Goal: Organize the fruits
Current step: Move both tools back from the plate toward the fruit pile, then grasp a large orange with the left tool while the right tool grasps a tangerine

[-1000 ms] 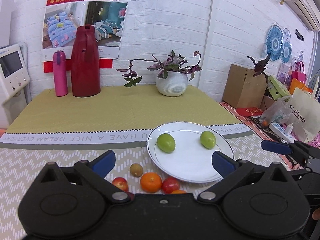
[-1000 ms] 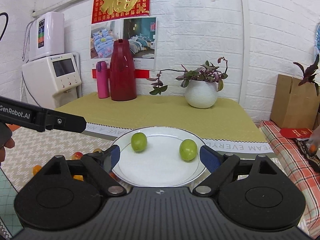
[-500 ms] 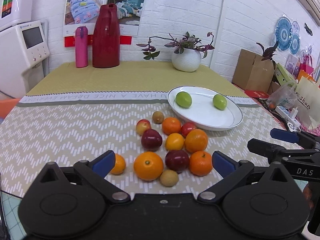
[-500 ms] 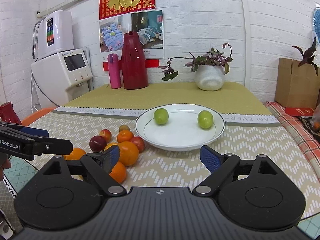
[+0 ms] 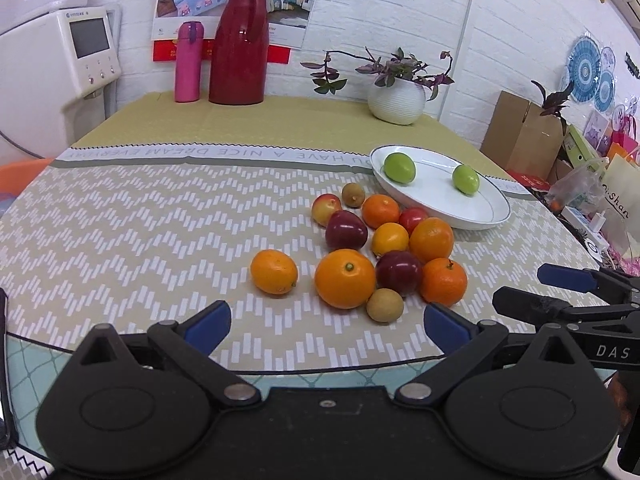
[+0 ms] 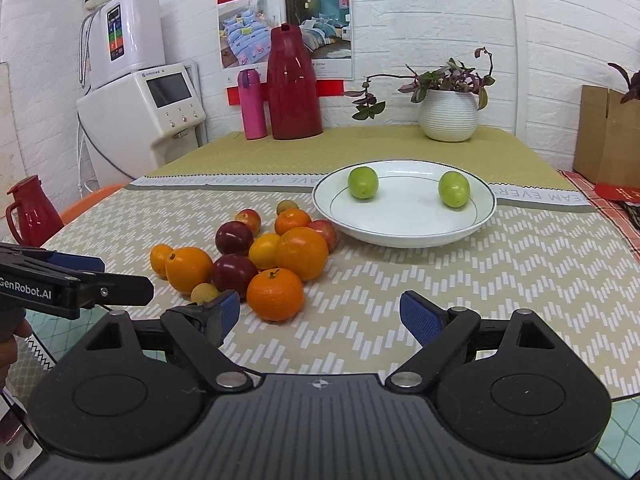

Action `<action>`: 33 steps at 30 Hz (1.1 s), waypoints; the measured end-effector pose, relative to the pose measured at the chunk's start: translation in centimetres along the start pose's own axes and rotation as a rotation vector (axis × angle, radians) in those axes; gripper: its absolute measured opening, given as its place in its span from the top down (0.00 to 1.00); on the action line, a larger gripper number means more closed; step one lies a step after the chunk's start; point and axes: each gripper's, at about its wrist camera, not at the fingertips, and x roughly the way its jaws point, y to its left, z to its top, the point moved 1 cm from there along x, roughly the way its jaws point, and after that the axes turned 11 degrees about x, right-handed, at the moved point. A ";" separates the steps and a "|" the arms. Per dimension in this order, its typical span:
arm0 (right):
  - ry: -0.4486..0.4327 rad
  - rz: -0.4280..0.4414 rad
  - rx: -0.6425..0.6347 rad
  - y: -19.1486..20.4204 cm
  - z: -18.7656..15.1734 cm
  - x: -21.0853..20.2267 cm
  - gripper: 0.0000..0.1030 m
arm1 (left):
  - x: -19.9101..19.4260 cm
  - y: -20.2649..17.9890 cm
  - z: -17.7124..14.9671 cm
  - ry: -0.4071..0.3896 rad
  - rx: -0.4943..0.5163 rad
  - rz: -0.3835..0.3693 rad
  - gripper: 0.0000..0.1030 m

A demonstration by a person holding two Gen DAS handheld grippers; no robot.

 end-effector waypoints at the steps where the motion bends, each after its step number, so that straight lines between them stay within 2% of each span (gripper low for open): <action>1: 0.007 0.000 -0.002 0.2 -0.1 0.1 0.00 | 0.0 0.1 0.0 -0.004 -0.003 -0.005 0.00; 11: 0.078 0.003 -0.048 2.1 -0.6 1.8 0.00 | 0.6 0.4 0.3 -0.020 0.013 -0.083 0.00; 19: 0.097 -0.006 -0.061 2.6 -0.4 3.1 0.00 | 2.1 0.3 1.1 -0.011 0.055 -0.120 0.00; 21: 0.099 -0.006 -0.063 2.7 -0.3 3.4 0.07 | 2.5 0.3 1.3 -0.004 0.069 -0.122 0.00; 24: 0.099 0.006 -0.070 2.8 -0.1 3.9 0.10 | 3.3 0.6 1.6 0.011 0.078 -0.121 0.00; 27: 0.098 0.013 -0.077 2.8 0.0 4.2 0.13 | 3.9 0.8 1.9 0.023 0.081 -0.131 0.05; 33: 0.105 0.023 -0.076 2.8 0.2 4.6 0.20 | 5.0 0.8 2.3 0.049 0.084 -0.149 0.05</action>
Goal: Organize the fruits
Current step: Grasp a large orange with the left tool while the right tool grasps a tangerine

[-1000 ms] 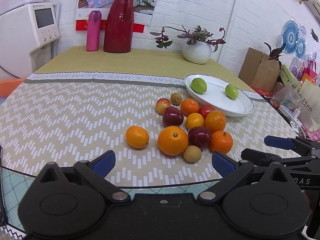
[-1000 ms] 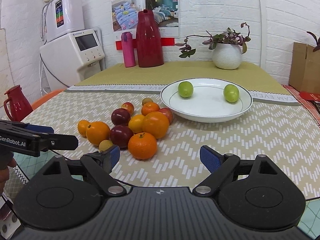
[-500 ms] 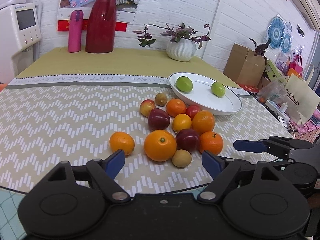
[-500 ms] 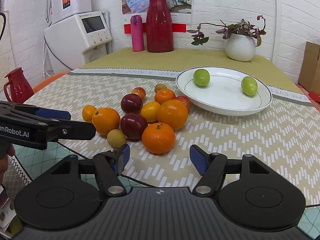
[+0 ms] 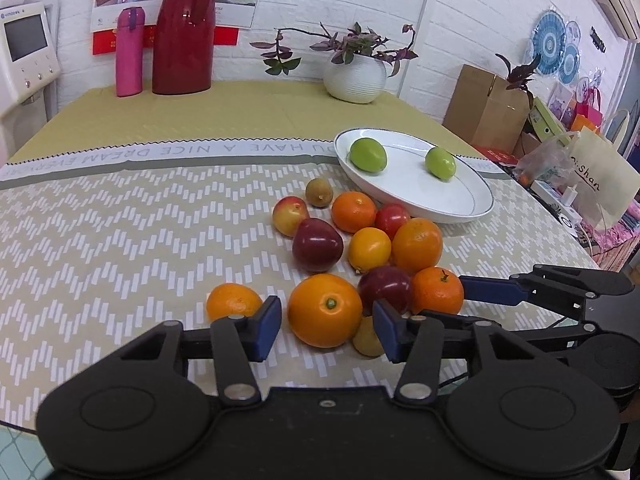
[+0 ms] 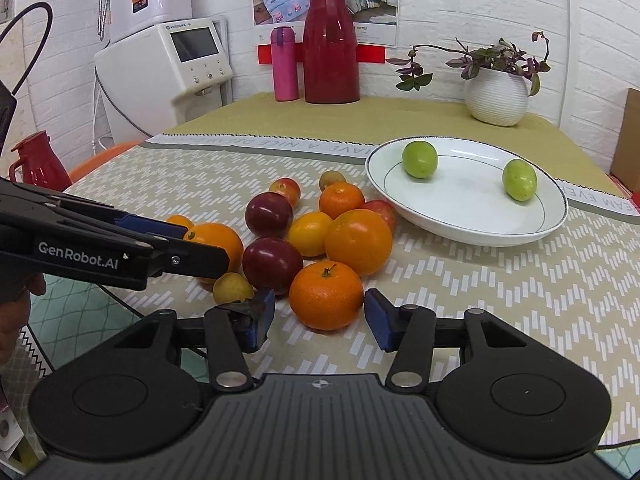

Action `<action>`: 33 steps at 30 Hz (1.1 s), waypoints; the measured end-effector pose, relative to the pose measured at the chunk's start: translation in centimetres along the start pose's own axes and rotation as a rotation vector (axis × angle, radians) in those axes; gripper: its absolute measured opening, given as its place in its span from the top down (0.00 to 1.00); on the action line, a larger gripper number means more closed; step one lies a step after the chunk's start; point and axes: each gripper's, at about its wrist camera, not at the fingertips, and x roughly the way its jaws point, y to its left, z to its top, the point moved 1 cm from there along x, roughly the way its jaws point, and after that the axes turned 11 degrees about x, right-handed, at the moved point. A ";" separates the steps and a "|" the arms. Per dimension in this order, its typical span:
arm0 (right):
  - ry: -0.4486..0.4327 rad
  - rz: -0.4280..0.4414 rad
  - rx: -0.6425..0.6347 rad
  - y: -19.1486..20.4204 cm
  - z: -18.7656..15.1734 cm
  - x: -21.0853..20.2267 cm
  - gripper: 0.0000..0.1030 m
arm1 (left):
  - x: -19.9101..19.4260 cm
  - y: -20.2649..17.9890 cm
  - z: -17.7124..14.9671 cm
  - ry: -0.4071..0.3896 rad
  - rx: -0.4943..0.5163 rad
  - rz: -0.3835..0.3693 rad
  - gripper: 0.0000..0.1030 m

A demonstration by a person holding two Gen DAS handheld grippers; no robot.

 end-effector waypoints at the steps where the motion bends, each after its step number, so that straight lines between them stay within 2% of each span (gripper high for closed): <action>1: 0.000 0.001 0.001 -0.1 0.0 0.0 0.21 | 0.2 0.1 0.0 0.003 -0.003 -0.005 0.05; 3: 0.004 0.001 0.007 -0.3 0.0 0.1 0.25 | 0.3 0.2 0.1 0.003 -0.013 -0.010 0.05; 11: 0.016 0.010 0.014 -0.5 0.0 0.4 0.28 | 0.6 0.9 0.2 0.011 -0.031 -0.032 0.04; 21: 0.018 0.006 0.006 -0.5 0.0 0.3 0.30 | 0.9 0.6 0.4 0.016 -0.012 -0.031 0.04; 26: 0.019 -0.011 0.013 -0.9 -0.2 -0.2 0.30 | 1.8 1.1 0.4 0.035 -0.030 -0.058 0.04; 33: 0.016 -0.014 0.016 -1.0 -0.2 -0.3 0.30 | 1.9 0.5 0.2 0.039 0.005 -0.029 0.03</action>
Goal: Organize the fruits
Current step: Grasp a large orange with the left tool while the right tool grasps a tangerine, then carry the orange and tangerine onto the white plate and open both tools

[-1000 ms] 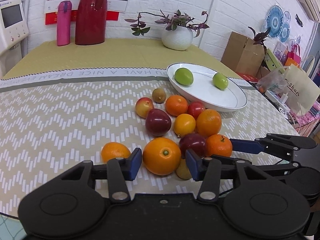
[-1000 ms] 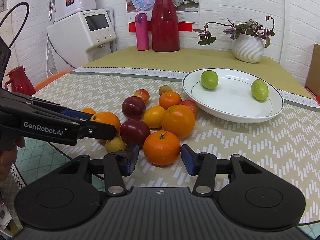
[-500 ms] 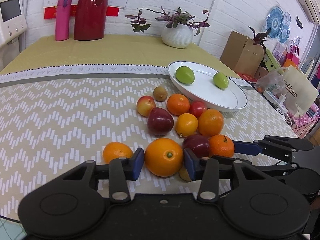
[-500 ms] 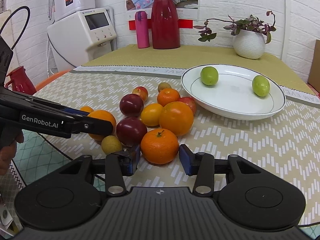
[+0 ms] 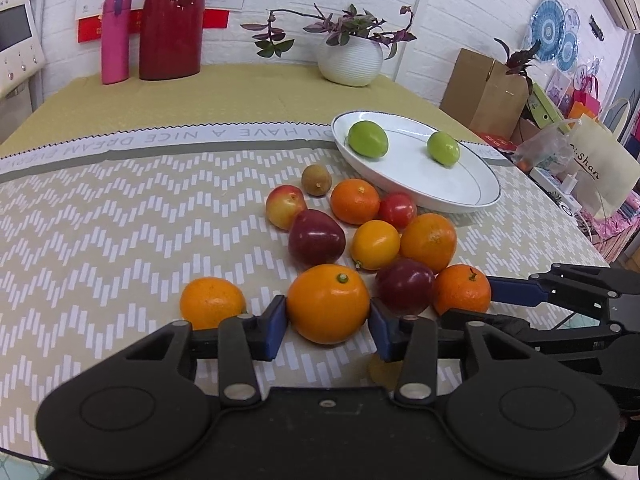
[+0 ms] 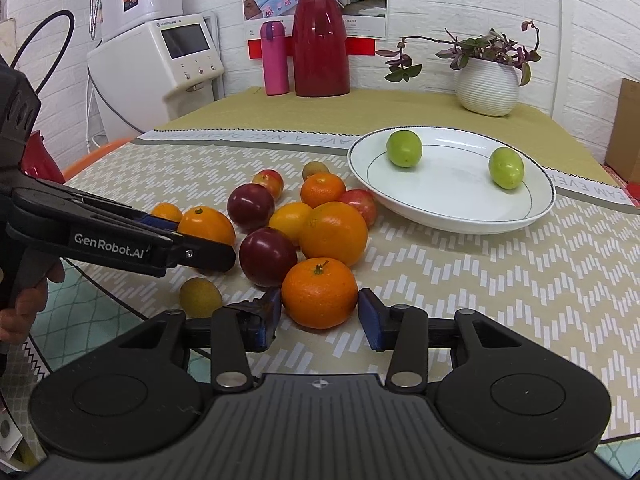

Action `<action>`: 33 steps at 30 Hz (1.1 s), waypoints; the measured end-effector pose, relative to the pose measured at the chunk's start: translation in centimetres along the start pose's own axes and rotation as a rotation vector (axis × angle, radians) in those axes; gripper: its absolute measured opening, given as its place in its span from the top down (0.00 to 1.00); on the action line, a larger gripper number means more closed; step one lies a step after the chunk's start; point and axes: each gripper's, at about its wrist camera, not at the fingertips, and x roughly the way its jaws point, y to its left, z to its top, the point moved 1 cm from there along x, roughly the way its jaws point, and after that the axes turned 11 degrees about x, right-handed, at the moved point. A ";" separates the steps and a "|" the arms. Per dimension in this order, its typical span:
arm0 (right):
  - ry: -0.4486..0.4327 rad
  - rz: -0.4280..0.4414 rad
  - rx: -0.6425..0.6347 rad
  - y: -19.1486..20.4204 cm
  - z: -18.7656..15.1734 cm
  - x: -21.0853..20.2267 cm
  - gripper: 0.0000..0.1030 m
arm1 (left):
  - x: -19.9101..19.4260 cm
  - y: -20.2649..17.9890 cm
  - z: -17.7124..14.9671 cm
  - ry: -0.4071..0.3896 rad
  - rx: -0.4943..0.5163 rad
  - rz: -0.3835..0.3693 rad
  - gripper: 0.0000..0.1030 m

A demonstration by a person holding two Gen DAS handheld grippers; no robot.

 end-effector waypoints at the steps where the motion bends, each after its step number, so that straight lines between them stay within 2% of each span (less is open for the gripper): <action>1: -0.001 0.001 0.001 0.0 0.0 0.0 0.29 | 0.0 0.0 0.0 0.000 -0.003 -0.001 0.03; 13: -0.010 0.011 0.019 -0.2 -0.2 -0.1 0.31 | -0.4 -0.3 0.0 -0.004 -0.004 0.017 0.03; 16: -0.019 0.037 0.025 -0.5 0.1 -1.0 0.31 | -1.5 -0.7 0.6 -0.032 0.005 0.013 0.03; 19: -0.066 0.040 0.031 -0.9 1.0 -2.2 0.31 | -2.4 -1.3 1.9 -0.070 0.028 0.007 0.03; 26: -0.183 -0.058 0.051 -3.7 3.9 -3.3 0.31 | -1.1 -3.2 6.8 -0.137 0.086 -0.024 0.03; 29: -0.215 -0.100 0.066 -5.2 5.2 -3.2 0.31 | 0.5 -3.8 8.7 -0.141 0.088 -0.043 0.03; 33: -0.244 -0.161 0.057 -7.1 6.6 -2.3 0.31 | 3.4 -4.6 10.4 -0.121 0.103 -0.021 0.03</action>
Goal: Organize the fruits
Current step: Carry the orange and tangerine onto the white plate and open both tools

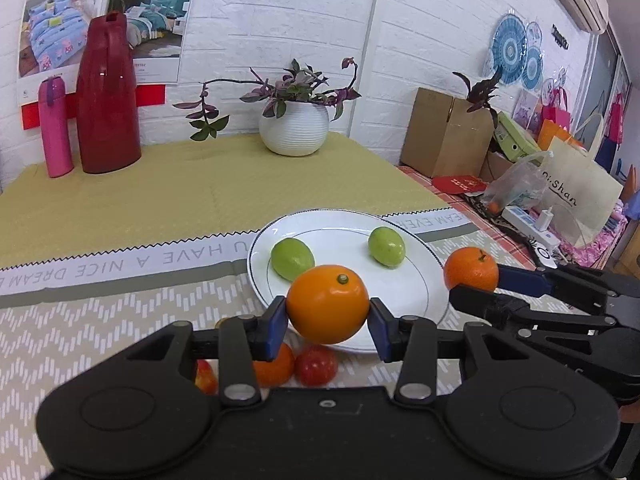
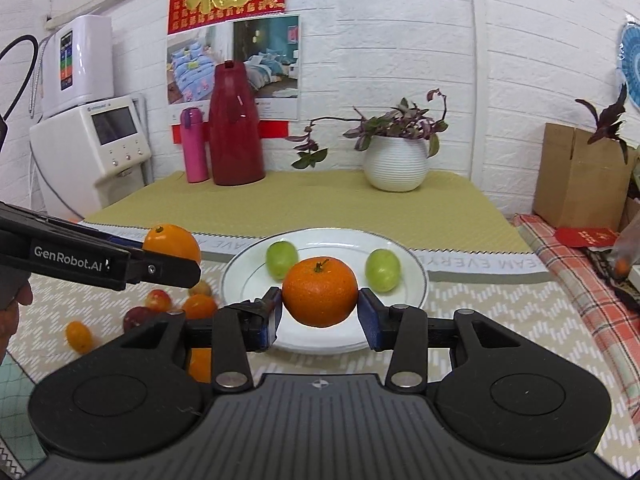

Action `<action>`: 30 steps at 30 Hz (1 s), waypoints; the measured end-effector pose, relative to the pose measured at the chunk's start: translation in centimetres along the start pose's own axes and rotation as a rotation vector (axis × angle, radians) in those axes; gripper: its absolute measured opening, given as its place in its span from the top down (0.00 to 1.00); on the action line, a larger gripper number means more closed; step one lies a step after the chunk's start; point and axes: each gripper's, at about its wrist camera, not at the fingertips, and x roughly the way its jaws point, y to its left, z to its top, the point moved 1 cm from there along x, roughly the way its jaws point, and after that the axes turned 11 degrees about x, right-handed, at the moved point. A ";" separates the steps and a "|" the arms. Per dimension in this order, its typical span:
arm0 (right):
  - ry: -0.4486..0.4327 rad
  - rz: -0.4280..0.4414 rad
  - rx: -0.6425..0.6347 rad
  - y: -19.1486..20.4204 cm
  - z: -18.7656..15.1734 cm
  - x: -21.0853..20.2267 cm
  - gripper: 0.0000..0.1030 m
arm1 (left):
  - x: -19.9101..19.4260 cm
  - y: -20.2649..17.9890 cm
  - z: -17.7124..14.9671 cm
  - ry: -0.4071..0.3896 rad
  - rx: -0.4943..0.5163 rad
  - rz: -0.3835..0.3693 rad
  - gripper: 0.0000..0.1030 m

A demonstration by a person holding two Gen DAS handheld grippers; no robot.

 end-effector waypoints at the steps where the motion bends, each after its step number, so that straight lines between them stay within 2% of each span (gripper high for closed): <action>1: 0.001 -0.013 -0.001 -0.4 0.2 0.5 0.31 | 0.9 0.0 0.2 0.011 -0.004 -0.001 0.03; 12: 0.085 -0.036 -0.016 -2.1 -0.5 5.7 0.31 | 6.6 1.0 0.3 0.106 0.011 0.029 0.03; 30: 0.115 -0.047 -0.064 -2.4 -0.8 8.6 0.31 | 9.4 1.2 0.4 0.114 0.035 0.009 0.02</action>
